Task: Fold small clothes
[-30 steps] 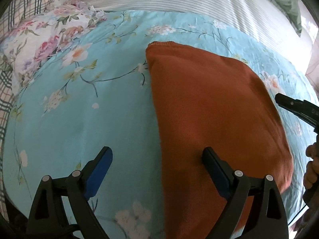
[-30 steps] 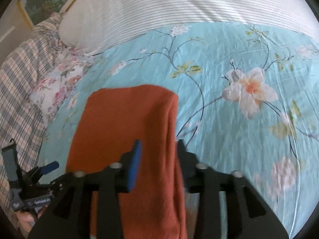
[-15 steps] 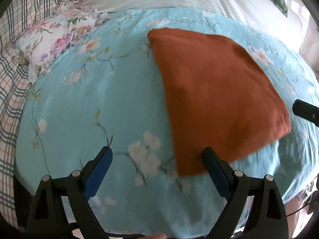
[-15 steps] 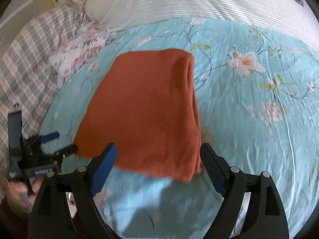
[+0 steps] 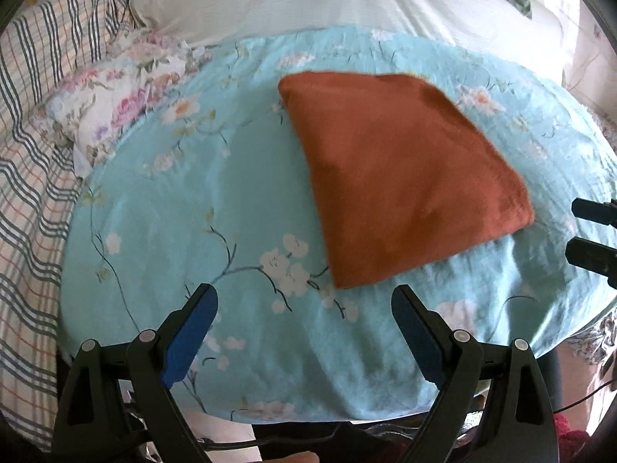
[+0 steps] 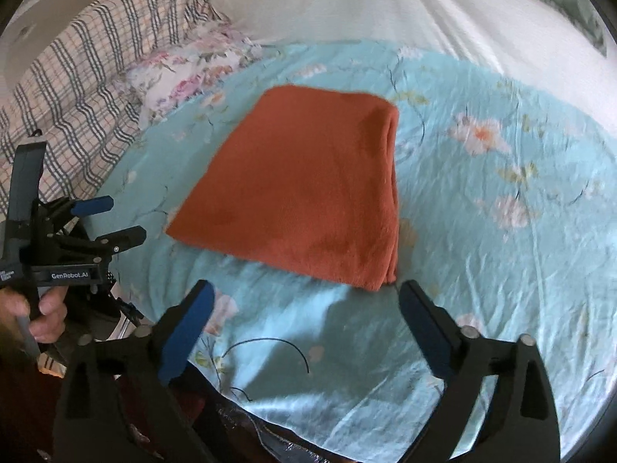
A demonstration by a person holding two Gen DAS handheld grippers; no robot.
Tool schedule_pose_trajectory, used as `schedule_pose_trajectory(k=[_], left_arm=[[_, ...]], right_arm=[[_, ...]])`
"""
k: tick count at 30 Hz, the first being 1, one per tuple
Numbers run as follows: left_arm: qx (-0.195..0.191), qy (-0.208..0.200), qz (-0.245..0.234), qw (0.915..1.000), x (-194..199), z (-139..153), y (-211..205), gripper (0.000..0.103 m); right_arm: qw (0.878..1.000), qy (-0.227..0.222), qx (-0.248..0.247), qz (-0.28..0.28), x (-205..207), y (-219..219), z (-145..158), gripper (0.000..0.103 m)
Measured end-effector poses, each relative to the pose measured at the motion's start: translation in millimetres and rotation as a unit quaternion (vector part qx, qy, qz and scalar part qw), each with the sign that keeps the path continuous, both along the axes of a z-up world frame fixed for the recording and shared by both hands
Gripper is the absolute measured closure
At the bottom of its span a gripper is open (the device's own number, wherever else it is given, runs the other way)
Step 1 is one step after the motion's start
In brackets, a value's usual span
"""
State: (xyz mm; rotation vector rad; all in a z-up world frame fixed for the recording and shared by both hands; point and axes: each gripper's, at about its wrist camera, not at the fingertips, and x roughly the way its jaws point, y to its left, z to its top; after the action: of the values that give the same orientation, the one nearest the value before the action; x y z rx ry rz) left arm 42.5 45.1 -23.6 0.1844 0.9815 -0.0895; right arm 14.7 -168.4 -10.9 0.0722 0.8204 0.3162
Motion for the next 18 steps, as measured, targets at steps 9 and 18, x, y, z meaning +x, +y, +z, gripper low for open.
schedule_pose_trajectory(k=[9,18], left_arm=[[0.003,-0.021,-0.007,0.9997,-4,18,-8,0.01],[0.004,-0.013,-0.008,0.9999,-1,11,-11,0.01]], right_arm=[[1.0,0.002,-0.005,0.012,2,8,0,0.001],[1.0,0.014,-0.008,0.019,7,17,-10,0.001]])
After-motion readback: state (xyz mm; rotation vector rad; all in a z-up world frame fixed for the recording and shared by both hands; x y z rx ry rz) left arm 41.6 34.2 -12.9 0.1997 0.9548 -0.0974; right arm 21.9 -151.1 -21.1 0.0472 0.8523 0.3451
